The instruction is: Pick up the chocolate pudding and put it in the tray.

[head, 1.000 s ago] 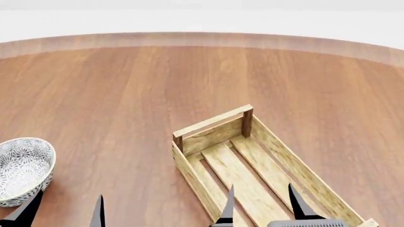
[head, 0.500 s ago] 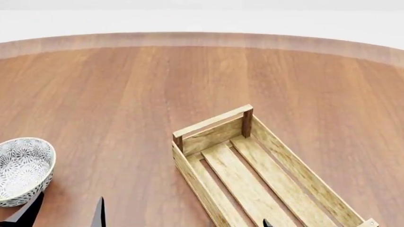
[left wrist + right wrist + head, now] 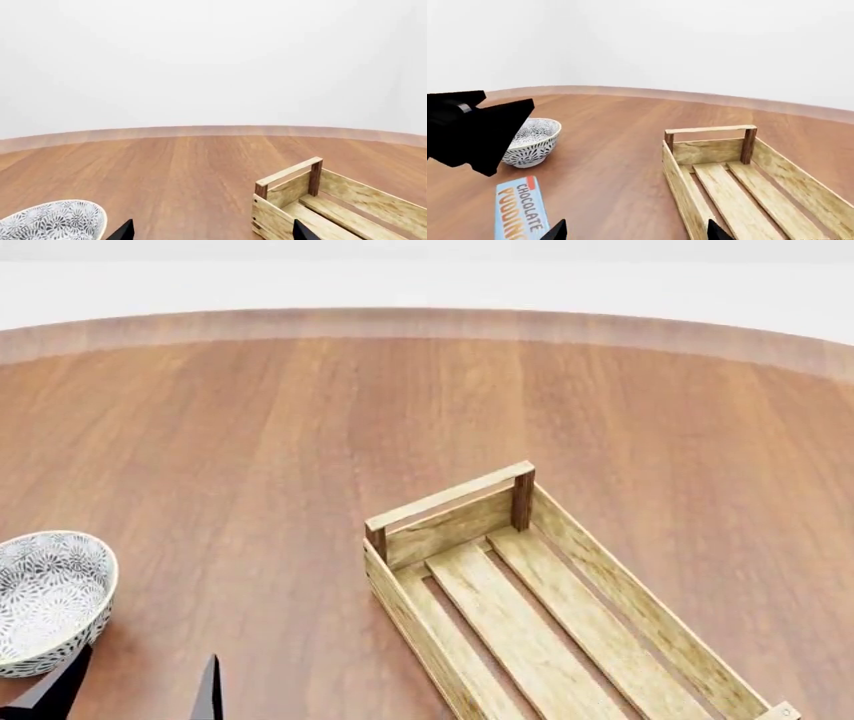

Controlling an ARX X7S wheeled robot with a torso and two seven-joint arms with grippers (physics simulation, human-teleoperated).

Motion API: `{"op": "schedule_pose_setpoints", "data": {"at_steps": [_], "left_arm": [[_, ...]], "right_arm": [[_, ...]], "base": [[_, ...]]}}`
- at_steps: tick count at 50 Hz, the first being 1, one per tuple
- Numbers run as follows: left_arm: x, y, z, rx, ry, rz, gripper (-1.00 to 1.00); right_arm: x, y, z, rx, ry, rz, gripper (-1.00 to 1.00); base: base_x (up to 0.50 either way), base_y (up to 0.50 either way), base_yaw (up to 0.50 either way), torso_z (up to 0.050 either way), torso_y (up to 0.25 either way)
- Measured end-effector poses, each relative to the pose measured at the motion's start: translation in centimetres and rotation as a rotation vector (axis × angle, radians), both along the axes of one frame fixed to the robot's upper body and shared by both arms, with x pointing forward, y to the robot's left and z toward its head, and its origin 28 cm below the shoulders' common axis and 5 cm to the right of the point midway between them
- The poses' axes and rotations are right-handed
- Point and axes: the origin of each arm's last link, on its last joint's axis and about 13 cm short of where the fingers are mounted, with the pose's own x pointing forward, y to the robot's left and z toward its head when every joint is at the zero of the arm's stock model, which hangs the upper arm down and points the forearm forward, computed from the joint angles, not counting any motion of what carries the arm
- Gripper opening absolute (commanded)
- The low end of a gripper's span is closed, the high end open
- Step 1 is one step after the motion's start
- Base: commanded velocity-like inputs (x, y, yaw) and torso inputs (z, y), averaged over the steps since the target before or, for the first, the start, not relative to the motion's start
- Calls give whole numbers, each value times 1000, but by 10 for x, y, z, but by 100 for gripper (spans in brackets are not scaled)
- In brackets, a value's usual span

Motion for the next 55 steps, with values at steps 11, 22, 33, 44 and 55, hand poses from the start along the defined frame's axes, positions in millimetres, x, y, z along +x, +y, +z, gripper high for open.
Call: {"op": "schedule_pose_setpoints", "data": {"at_steps": [11, 22, 33, 44, 55], "left_arm": [[1, 0, 0, -1, 1, 1, 100], [2, 0, 0, -4, 0, 3, 100], [2, 0, 0, -5, 2, 2, 100], [3, -1, 1, -3, 0, 0, 100], [3, -3, 4, -2, -4, -8, 100]], "right_arm": [[-13, 3, -4, -22, 18, 58, 100], [-25, 11, -9, -38, 39, 129, 100], [-30, 21, -17, -58, 59, 187, 100], [-25, 28, -29, -80, 85, 217, 100], [-5, 39, -48, -112, 125, 281, 100]], "base": [[0, 0, 0, 0, 0], [0, 0, 0, 0, 0], [0, 0, 0, 0, 0], [0, 0, 0, 0, 0], [0, 0, 0, 0, 0]]}}
